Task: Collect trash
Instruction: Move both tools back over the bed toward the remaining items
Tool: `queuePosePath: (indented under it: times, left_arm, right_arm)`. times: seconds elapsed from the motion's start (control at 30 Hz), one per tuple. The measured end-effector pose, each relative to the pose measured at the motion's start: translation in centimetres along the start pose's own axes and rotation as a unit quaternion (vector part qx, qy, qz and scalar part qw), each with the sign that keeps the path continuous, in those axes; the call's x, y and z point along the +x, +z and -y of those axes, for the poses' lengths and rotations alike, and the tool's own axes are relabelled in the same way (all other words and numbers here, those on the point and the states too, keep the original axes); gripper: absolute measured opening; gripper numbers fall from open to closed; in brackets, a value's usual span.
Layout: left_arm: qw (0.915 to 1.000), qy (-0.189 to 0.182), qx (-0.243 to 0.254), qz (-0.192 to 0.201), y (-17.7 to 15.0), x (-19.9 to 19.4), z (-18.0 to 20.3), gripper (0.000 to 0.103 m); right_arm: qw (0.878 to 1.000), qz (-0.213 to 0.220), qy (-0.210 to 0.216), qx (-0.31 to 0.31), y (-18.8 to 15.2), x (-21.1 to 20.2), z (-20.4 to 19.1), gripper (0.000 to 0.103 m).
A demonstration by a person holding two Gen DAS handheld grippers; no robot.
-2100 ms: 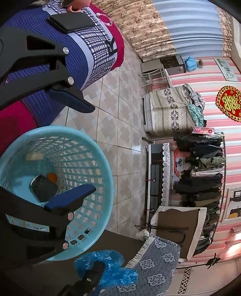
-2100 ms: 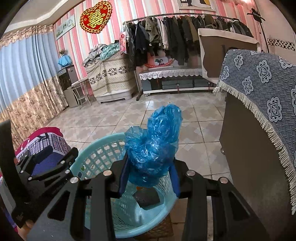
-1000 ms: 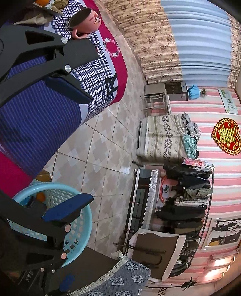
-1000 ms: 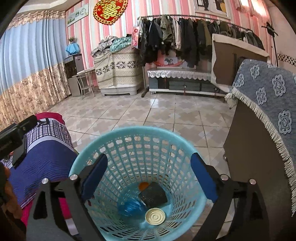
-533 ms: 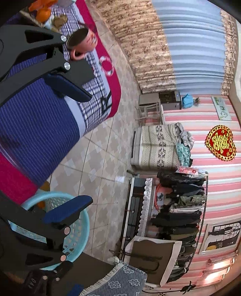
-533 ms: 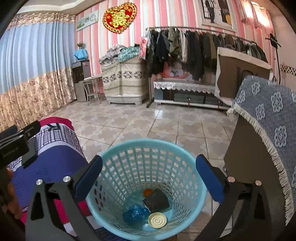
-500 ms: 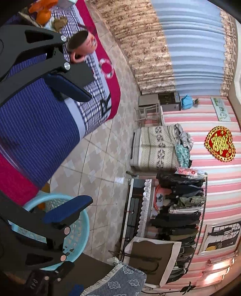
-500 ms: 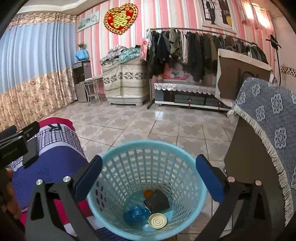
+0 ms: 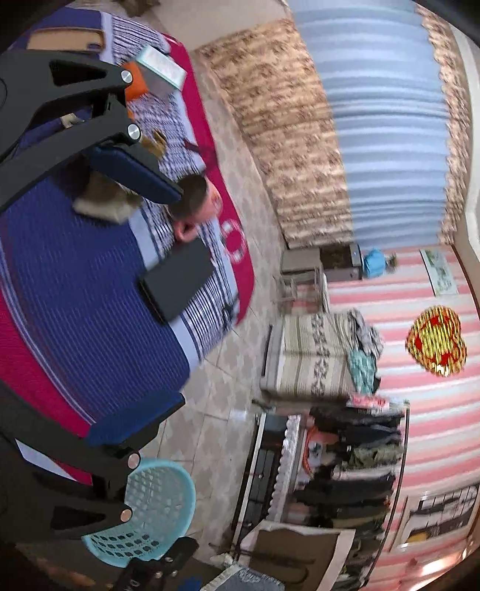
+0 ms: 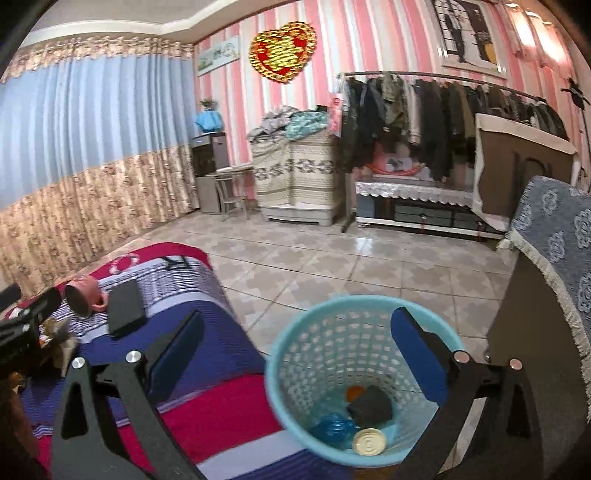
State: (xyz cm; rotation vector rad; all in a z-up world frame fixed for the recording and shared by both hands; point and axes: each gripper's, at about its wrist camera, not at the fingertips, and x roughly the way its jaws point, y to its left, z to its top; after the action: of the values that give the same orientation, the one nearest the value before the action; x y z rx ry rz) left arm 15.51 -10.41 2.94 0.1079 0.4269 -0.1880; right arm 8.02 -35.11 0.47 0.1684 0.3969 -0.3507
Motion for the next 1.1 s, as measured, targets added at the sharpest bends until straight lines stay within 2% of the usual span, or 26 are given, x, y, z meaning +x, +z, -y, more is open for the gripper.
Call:
queuePosePath:
  times: [0.2,0.63,0.9,1.1]
  left_arm:
    - [0.9983,0.058,-0.011,0.000,-1.7,-2.3,-5.1,0.097]
    - [0.9885,0.142,-0.043,-0.031,-6.4,-4.5,-15.6,0.097]
    - [0.9821,0.171,-0.058,-0.053,-9.2,-5.0,-20.3,0.097]
    - [0.9770,0.182,-0.073,-0.084,-11.4,-3.7,-22.9,0.097]
  right_arm:
    - [0.999,-0.004,0.031,-0.021,-0.1,-0.1,-3.4,0.099]
    - [0.995,-0.023,0.068,-0.075,-1.9,0.6,-9.2,0.099]
    - [0.989,-0.048,0.098,-0.099,-3.0,2.0,-13.0,0.099]
    - [0.982,-0.063,0.118,-0.130,-4.0,2.8,-16.7,0.099]
